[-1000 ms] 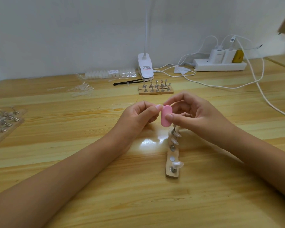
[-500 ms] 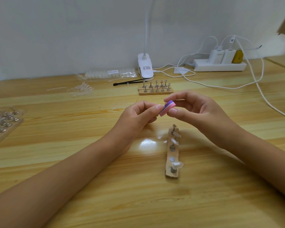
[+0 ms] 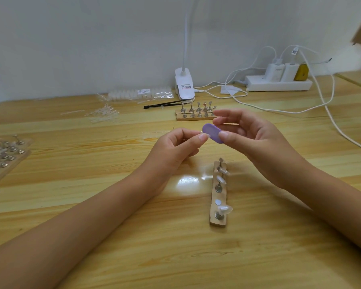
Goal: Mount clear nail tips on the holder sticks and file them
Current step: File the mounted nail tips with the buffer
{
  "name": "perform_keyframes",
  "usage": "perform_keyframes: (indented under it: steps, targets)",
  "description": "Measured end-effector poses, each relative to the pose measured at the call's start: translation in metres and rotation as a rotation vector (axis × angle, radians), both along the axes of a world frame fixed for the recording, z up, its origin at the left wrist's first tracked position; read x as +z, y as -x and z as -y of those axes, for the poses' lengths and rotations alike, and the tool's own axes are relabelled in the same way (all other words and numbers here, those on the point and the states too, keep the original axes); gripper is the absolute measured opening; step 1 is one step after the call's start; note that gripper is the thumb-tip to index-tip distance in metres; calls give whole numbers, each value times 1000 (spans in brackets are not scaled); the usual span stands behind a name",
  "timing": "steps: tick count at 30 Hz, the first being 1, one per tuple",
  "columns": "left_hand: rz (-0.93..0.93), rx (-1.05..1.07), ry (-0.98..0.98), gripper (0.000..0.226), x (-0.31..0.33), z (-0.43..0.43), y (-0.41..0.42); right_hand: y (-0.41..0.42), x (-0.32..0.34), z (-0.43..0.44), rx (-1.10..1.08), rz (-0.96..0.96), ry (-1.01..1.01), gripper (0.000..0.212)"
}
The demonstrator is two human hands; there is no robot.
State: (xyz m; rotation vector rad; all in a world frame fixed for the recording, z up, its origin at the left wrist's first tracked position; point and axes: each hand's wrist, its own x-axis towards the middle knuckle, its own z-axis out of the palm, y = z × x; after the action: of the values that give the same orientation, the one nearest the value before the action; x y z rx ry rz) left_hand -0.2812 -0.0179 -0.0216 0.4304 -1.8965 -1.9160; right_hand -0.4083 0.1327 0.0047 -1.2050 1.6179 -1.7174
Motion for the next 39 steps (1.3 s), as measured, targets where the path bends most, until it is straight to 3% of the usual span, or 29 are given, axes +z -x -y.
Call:
perform_keyframes:
  steps: [3,12,39]
  targets:
    - [-10,-8,5,24,0,0,-1,-1,0,-1,55,-41,-66,34]
    - [-21,-12,-6,24,0,0,0,-3,3,-1,34,-27,-113,26]
    - [3,-5,32,25,2,-3,-1,-2,3,-1,14,-3,-46,19]
